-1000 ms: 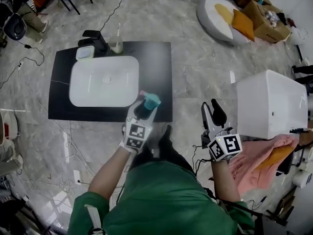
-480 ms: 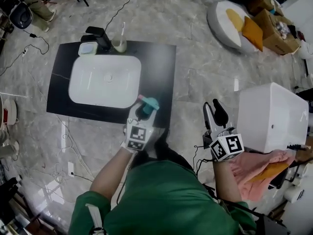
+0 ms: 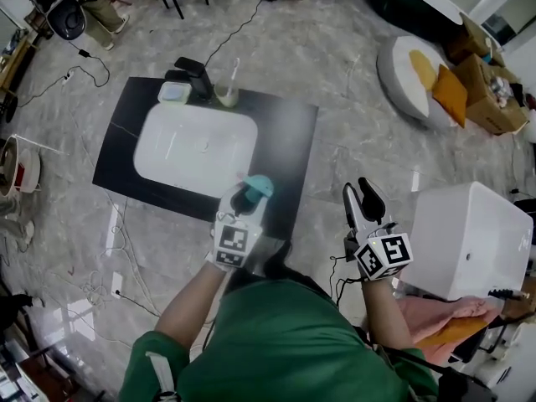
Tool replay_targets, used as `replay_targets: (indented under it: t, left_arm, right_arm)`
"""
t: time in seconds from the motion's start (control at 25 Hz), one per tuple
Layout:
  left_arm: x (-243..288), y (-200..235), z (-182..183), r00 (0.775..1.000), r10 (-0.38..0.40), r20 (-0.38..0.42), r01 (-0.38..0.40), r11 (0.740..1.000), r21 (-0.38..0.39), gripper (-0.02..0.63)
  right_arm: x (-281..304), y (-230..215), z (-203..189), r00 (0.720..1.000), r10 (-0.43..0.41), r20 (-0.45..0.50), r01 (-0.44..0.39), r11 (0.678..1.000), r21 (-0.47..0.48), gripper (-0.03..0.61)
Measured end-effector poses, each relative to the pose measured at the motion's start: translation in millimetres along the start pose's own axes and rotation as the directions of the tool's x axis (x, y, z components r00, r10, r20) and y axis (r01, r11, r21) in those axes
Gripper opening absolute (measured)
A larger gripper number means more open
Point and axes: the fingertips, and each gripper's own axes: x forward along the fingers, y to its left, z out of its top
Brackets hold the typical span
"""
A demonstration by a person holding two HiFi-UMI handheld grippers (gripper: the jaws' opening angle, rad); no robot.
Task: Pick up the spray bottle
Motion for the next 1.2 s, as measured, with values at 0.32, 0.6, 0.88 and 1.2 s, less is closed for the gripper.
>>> replay_targets:
  t: [0.32, 0.6, 0.88, 1.2]
  left_arm:
    - [-17.7, 10.8, 53.9, 0.993, 0.089, 0.075, -0.089, 0.996, -0.003, 0.137]
    - [-38.5, 28.5, 98.6, 0.981, 0.106, 0.162, -0.108, 0.994, 0.004, 0.137]
    - [-37.6, 61.9, 121.3, 0.974, 0.041, 0.222, -0.041, 0.999, -0.004, 0.13]
    - [-19.5, 100.4, 136.6, 0.969, -0.017, 0.247, 0.015, 1.0, 0.01, 0.13]
  right_arm:
    - [11.7, 1.6, 18.4, 0.998, 0.07, 0.006, -0.07, 0.997, -0.015, 0.137]
    - [27.5, 20.0, 27.1, 0.995, 0.098, 0.01, -0.098, 0.995, -0.015, 0.133]
    - [49.1, 30.5, 43.9, 0.998, 0.04, 0.049, -0.041, 0.999, 0.024, 0.132]
    - [65.6, 30.4, 54.7, 0.995, -0.053, 0.079, 0.049, 0.998, 0.047, 0.129]
